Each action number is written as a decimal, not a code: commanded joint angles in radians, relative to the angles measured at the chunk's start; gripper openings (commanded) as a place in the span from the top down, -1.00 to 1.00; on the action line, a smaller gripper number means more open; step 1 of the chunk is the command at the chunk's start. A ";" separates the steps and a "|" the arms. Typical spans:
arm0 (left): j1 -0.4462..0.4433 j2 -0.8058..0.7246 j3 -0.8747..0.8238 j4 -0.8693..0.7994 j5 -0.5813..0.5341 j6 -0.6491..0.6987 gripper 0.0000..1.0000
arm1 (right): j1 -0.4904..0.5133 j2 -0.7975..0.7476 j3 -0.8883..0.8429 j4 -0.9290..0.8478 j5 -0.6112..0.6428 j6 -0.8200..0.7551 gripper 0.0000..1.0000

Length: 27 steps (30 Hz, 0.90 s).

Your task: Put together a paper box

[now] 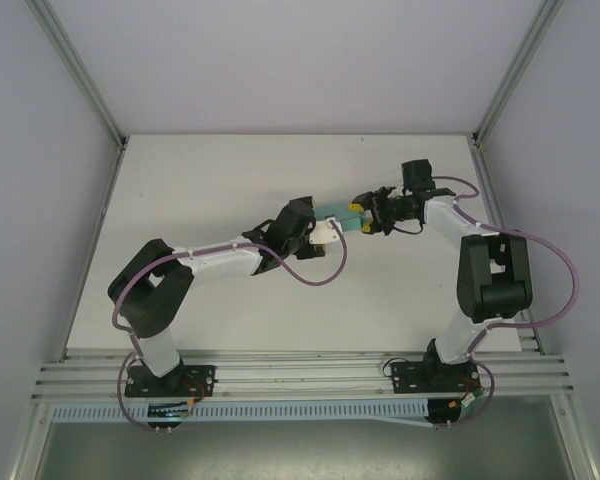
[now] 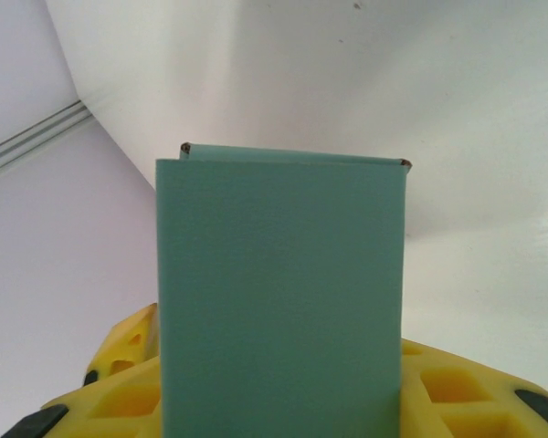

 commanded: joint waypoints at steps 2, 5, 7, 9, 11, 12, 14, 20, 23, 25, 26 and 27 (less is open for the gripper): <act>-0.002 0.007 0.011 0.078 0.038 0.008 -0.97 | 0.001 0.018 0.036 -0.078 -0.096 0.012 0.31; 0.007 -0.005 0.004 0.081 0.059 0.004 -0.78 | 0.001 0.012 0.028 -0.060 -0.124 0.036 0.31; 0.012 -0.007 0.002 0.079 0.063 0.002 -0.53 | 0.001 0.001 0.029 -0.064 -0.138 0.041 0.30; 0.020 -0.013 -0.004 0.083 0.081 -0.007 -0.36 | 0.001 -0.013 0.027 -0.068 -0.144 0.041 0.30; 0.029 -0.030 -0.007 0.080 0.118 -0.020 -0.32 | 0.002 -0.032 0.022 -0.074 -0.139 0.042 0.31; 0.034 -0.038 -0.007 0.080 0.140 -0.028 -0.26 | 0.002 -0.039 0.019 -0.068 -0.140 0.046 0.30; 0.038 -0.050 -0.029 0.068 0.167 -0.031 -0.16 | 0.001 -0.047 0.019 -0.070 -0.146 0.049 0.20; 0.041 -0.065 -0.033 0.062 0.172 -0.029 0.21 | 0.001 -0.075 0.011 -0.049 -0.118 0.049 -0.95; 0.046 -0.068 -0.041 0.032 0.206 -0.043 0.32 | -0.006 -0.108 0.023 -0.058 -0.057 0.012 -0.98; 0.052 -0.108 -0.043 0.001 0.226 -0.056 0.34 | -0.022 -0.135 0.036 -0.078 0.009 -0.042 -0.98; 0.055 -0.116 -0.041 -0.031 0.244 -0.059 0.36 | -0.031 -0.150 0.044 -0.101 0.064 -0.075 -0.98; 0.061 -0.126 -0.037 -0.062 0.266 -0.068 0.36 | -0.038 -0.167 0.056 -0.131 0.138 -0.123 -0.98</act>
